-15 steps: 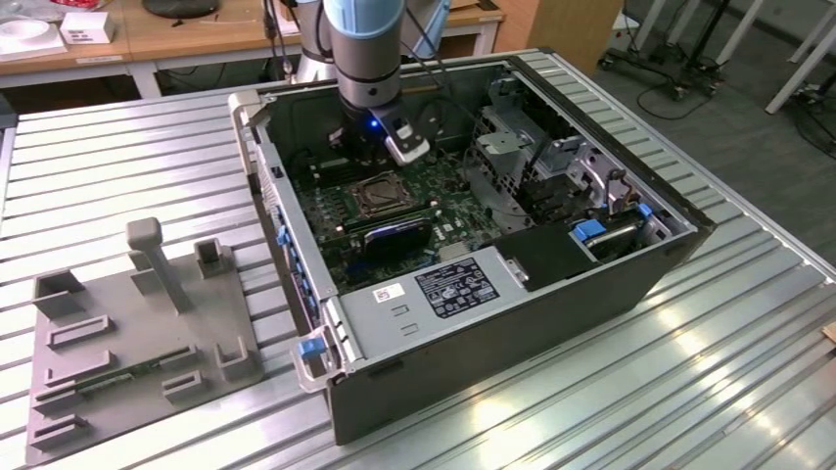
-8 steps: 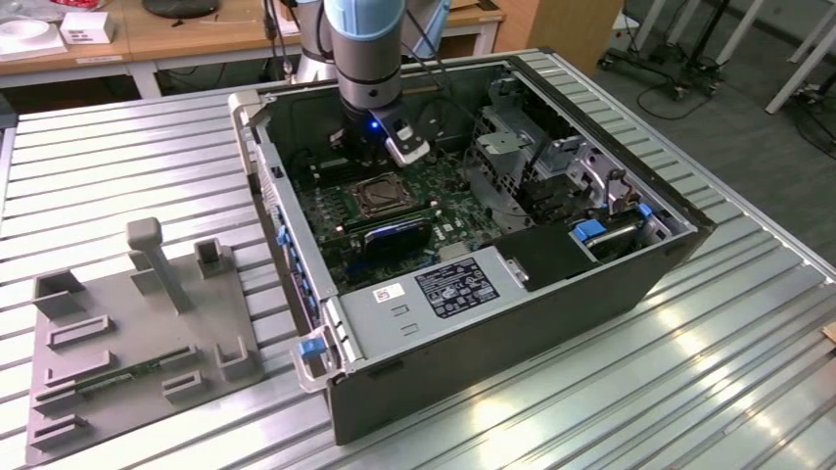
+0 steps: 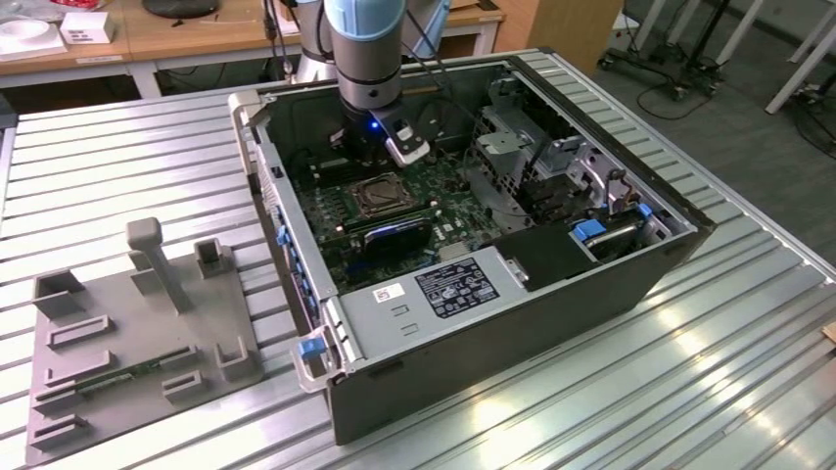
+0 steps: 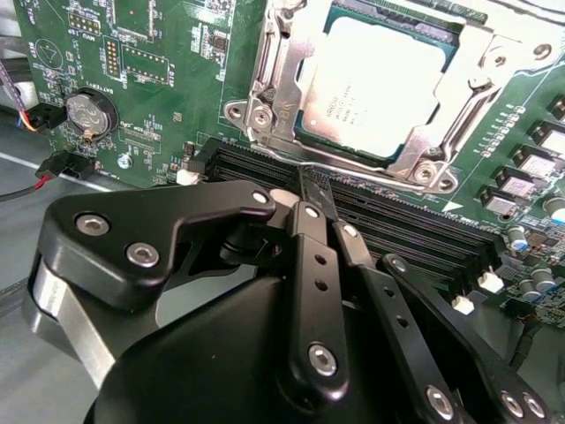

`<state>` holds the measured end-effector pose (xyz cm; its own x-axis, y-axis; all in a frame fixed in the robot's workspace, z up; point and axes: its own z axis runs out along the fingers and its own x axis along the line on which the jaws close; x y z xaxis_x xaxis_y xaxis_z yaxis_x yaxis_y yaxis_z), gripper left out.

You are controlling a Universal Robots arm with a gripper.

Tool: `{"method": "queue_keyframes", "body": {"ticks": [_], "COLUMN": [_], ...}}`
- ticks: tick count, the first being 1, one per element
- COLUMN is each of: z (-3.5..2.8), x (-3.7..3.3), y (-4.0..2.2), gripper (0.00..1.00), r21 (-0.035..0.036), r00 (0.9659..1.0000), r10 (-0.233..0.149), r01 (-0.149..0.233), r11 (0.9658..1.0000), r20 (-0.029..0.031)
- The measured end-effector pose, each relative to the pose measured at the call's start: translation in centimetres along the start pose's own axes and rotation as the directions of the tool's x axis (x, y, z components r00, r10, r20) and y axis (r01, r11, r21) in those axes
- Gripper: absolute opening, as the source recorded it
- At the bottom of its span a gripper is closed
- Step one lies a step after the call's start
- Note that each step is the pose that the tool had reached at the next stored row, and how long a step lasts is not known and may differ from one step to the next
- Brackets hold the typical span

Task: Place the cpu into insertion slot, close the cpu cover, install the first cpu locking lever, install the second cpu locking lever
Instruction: 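Install the first cpu locking lever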

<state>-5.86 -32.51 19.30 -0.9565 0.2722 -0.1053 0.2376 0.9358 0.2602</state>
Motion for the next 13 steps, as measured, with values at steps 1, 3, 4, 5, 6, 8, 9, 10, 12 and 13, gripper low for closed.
{"method": "queue_keyframes", "body": {"ticks": [1,3,4,5,6,8,9,10,12,13], "z": [0.00,0.00,0.01,0.00,0.01,0.00,0.00,0.00,-0.03,-0.06], "x": [0.00,0.00,0.00,0.00,0.00,0.00,0.00,0.00,0.00,-0.01], "y": [0.00,0.00,0.00,0.00,0.00,0.00,0.00,0.00,0.01,0.02], "gripper": [0.11,0.11,0.11,0.11,0.11,0.11,0.11,0.11,0.11,0.11], "r21": [-0.0001,0.0000,-0.0001,-0.0001,-0.0001,0.0001,0.0001,0.0001,0.0002,0.0003], "r00": [1.0000,1.0000,1.0000,1.0000,1.0000,1.0000,1.0000,1.0000,1.0000,1.0000], "r10": [0.000,0.000,0.000,0.000,0.000,0.000,0.000,0.000,0.000,0.000], "r01": [0.000,0.000,0.000,0.000,0.000,0.000,0.000,0.000,0.000,0.000], "r11": [1.0000,1.0000,1.0000,1.0000,1.0000,1.0000,1.0000,1.0000,1.0000,1.0000], "r20": [0.0001,0.0000,0.0000,0.0000,0.0001,0.0000,0.0000,0.0000,0.0000,0.0000]}}
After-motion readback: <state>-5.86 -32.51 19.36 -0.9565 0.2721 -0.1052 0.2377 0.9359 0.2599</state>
